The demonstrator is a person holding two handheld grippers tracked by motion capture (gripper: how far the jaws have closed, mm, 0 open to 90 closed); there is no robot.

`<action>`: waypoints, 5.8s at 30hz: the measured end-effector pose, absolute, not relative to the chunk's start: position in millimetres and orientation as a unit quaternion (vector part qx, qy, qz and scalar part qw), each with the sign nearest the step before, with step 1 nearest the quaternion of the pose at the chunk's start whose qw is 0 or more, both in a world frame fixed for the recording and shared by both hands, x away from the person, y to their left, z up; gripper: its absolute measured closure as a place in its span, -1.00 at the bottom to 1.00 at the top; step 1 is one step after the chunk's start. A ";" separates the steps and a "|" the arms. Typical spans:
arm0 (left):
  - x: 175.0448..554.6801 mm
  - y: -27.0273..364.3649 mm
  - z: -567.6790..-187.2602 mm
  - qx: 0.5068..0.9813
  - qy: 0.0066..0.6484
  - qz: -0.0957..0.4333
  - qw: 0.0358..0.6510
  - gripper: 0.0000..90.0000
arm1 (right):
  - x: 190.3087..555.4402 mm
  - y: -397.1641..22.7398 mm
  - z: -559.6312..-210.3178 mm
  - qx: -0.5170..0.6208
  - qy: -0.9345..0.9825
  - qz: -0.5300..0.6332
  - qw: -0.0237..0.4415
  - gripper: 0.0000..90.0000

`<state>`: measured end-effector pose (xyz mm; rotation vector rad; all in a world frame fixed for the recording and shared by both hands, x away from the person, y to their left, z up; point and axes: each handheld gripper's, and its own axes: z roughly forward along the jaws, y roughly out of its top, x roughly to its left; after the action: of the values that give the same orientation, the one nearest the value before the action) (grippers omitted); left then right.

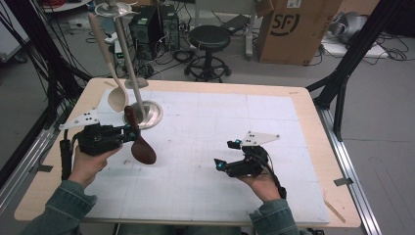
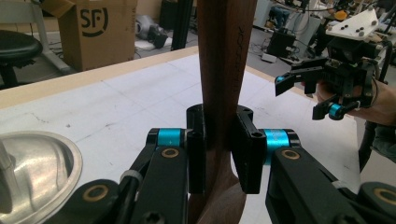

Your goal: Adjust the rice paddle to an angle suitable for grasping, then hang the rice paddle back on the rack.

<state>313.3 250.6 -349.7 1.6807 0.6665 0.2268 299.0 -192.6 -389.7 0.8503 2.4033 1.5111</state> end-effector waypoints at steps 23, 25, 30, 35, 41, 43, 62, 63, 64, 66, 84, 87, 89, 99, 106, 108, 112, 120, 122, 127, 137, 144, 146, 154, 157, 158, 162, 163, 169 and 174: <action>328.6 255.4 -311.0 0.720 0.291 0.116 0.619 0.71 | 297.7 -203.6 -394.1 0.297 0.805 0.506 0.092 -0.67; 330.4 255.0 -306.6 0.721 0.290 0.119 0.618 0.71 | 298.3 -204.6 -394.2 0.298 0.802 0.509 0.092 -0.67; 333.5 251.9 -296.7 0.721 0.287 0.122 0.619 0.71 | 297.7 -207.5 -395.1 0.300 0.801 0.509 0.094 -0.68; 336.0 250.5 -291.8 0.726 0.286 0.125 0.613 0.71 | 298.8 -210.4 -398.6 0.307 0.796 0.512 0.096 -0.71; 339.9 251.5 -285.8 0.721 0.292 0.130 0.615 0.71 | 299.7 -212.1 -402.6 0.314 0.796 0.509 0.094 -0.75; 340.7 251.8 -284.1 0.719 0.293 0.132 0.616 0.71 | 299.7 -212.8 -403.1 0.311 0.796 0.510 0.096 -0.75; 355.8 247.2 -256.2 0.717 0.290 0.146 0.617 0.71 | 300.4 -216.3 -403.6 0.318 0.791 0.514 0.096 -0.78; 356.2 247.3 -255.4 0.716 0.291 0.145 0.618 0.71 | 300.2 -216.6 -403.4 0.319 0.791 0.513 0.097 -0.79; 356.9 247.9 -254.6 0.717 0.291 0.146 0.617 0.71 | 300.3 -216.8 -403.4 0.319 0.790 0.514 0.098 -0.79; 357.3 248.9 -254.3 0.717 0.295 0.148 0.614 0.71 | 300.3 -217.5 -403.2 0.321 0.789 0.515 0.097 -0.81; 364.0 254.1 -237.0 0.717 0.301 0.158 0.609 0.71 | 299.4 -220.0 -402.9 0.328 0.787 0.512 0.108 -0.99; 366.5 253.7 -231.6 0.716 0.302 0.161 0.608 0.71 | 299.8 -219.9 -403.1 0.329 0.787 0.511 0.106 -0.99; 368.3 253.4 -227.8 0.716 0.301 0.163 0.609 0.71 | 300.1 -220.1 -403.3 0.329 0.787 0.511 0.107 -0.99; 379.7 251.8 -210.7 0.714 0.303 0.171 0.607 0.71 | 301.7 -219.9 -404.3 0.327 0.788 0.511 0.104 -0.99; 388.2 252.2 -202.1 0.713 0.303 0.172 0.608 0.71 | 302.3 -219.6 -404.8 0.325 0.790 0.510 0.103 -0.99; 390.8 252.8 -200.0 0.710 0.306 0.173 0.610 0.71 | 302.5 -219.7 -404.8 0.325 0.790 0.510 0.104 -0.99; 395.7 253.9 -196.8 0.710 0.309 0.173 0.609 0.71 | 302.6 -219.4 -405.0 0.326 0.790 0.510 0.102 -0.99; 406.2 256.2 -193.7 0.705 0.314 0.171 0.612 0.71 | 302.5 -219.2 -405.1 0.327 0.790 0.508 0.105 -0.99; 408.7 257.6 -195.0 0.705 0.317 0.170 0.611 0.71 | 302.6 -219.2 -405.2 0.327 0.791 0.507 0.104 -0.99; 413.3 259.4 -196.9 0.703 0.321 0.167 0.612 0.71 | 303.1 -218.1 -405.9 0.328 0.792 0.505 0.103 -0.99; 418.3 262.6 -197.6 0.701 0.330 0.174 0.609 0.71 | 303.3 -217.9 -406.2 0.326 0.793 0.504 0.105 -0.99; 422.1 261.7 -196.5 0.697 0.340 0.179 0.605 0.71 | 303.0 -217.3 -406.4 0.326 0.794 0.503 0.101 -0.99; 423.1 261.0 -197.3 0.697 0.344 0.180 0.603 0.71 | 303.0 -217.5 -406.4 0.325 0.794 0.503 0.101 -0.99; 425.7 260.4 -199.3 0.698 0.351 0.183 0.596 0.70 | 302.1 -216.7 -406.1 0.323 0.795 0.503 0.099 -0.99; 426.4 260.9 -199.8 0.699 0.353 0.187 0.593 0.70 | 302.0 -216.7 -406.0 0.323 0.794 0.505 0.100 -0.99; 426.3 260.9 -199.9 0.699 0.354 0.188 0.592 0.70 | 302.0 -216.8 -406.0 0.322 0.795 0.505 0.100 -0.99; 425.5 261.6 -200.7 0.698 0.353 0.189 0.594 0.68 | 301.8 -216.7 -405.9 0.322 0.795 0.505 0.099 -0.99; 425.2 261.9 -201.3 0.696 0.353 0.187 0.597 0.64 | 301.7 -216.6 -405.9 0.322 0.795 0.504 0.098 -0.99; 421.7 265.0 -202.5 0.696 0.352 0.194 0.595 0.52 | 301.5 -218.3 -406.6 0.322 0.796 0.504 0.098 -0.99; 416.9 270.2 -202.3 0.698 0.351 0.201 0.591 0.48 | 301.1 -219.7 -406.7 0.322 0.795 0.505 0.099 -0.99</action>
<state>416.9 270.2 -202.3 1.6254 0.8158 0.4667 301.1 -219.7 -406.7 0.9527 2.3503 1.4937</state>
